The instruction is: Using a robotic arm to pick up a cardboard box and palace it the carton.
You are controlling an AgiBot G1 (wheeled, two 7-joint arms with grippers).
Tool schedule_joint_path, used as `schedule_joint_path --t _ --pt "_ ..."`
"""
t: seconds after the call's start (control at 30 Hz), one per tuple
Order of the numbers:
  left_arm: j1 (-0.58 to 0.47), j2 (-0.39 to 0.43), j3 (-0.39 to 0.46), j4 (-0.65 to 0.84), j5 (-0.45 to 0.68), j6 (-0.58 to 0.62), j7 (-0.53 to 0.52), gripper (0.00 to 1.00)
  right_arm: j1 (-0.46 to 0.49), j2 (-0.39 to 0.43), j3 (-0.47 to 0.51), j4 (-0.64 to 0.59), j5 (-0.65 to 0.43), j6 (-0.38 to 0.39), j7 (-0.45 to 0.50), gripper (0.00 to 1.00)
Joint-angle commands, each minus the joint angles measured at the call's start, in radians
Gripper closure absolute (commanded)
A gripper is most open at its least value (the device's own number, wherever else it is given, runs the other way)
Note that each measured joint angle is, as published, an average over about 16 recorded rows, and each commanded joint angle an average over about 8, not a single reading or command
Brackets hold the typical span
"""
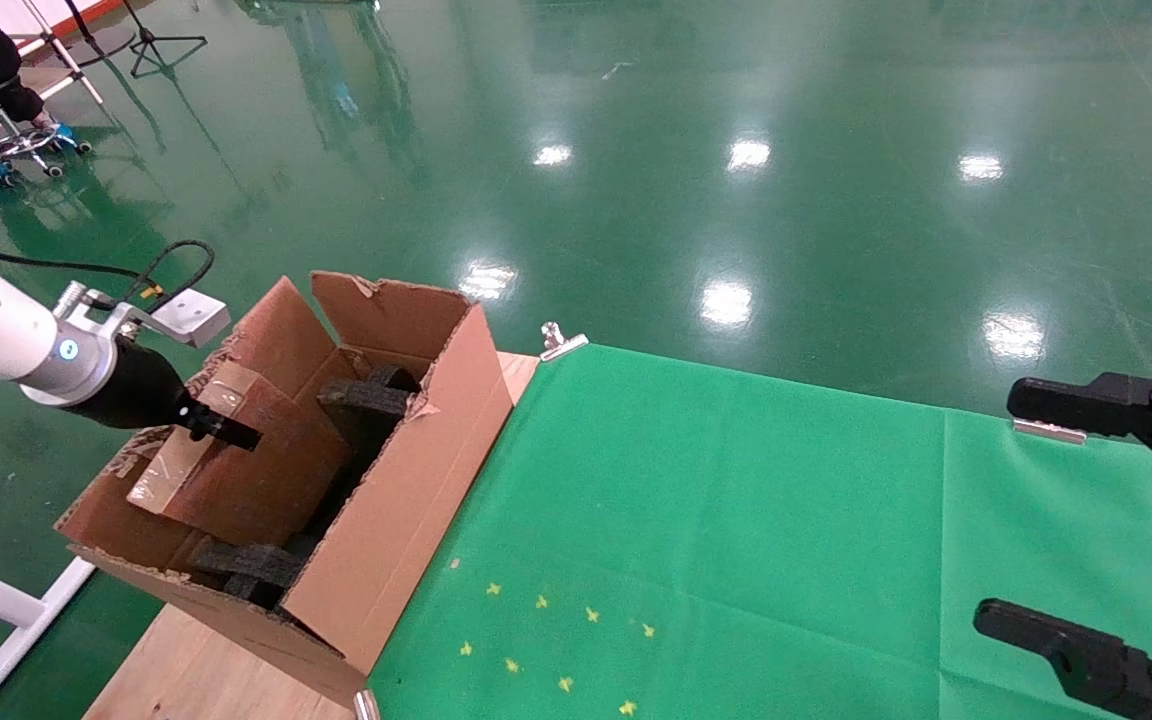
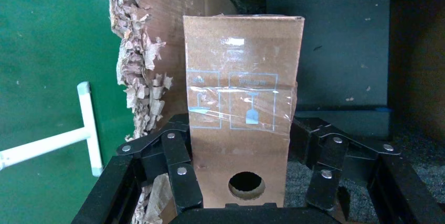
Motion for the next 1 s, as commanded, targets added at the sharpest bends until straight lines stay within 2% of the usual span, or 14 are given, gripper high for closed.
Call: schedule_joint_path --t 0.03,0.77,1.0 --pt "0.002 0.004 0.000 0.007 0.000 -0.002 -0.001 0.00 0.000 0.000 0.000 0.000 0.000 0.000 0.000 0.00" --pt "-0.004 -0.010 0.000 -0.020 0.000 0.009 0.001 0.00 0.000 0.000 0.000 0.000 0.000 0.000 0.000 0.00" --pt "-0.033 -0.014 -0.027 -0.067 -0.043 0.045 0.037 0.00 0.000 0.000 0.000 0.000 0.000 0.000 0.000 0.00"
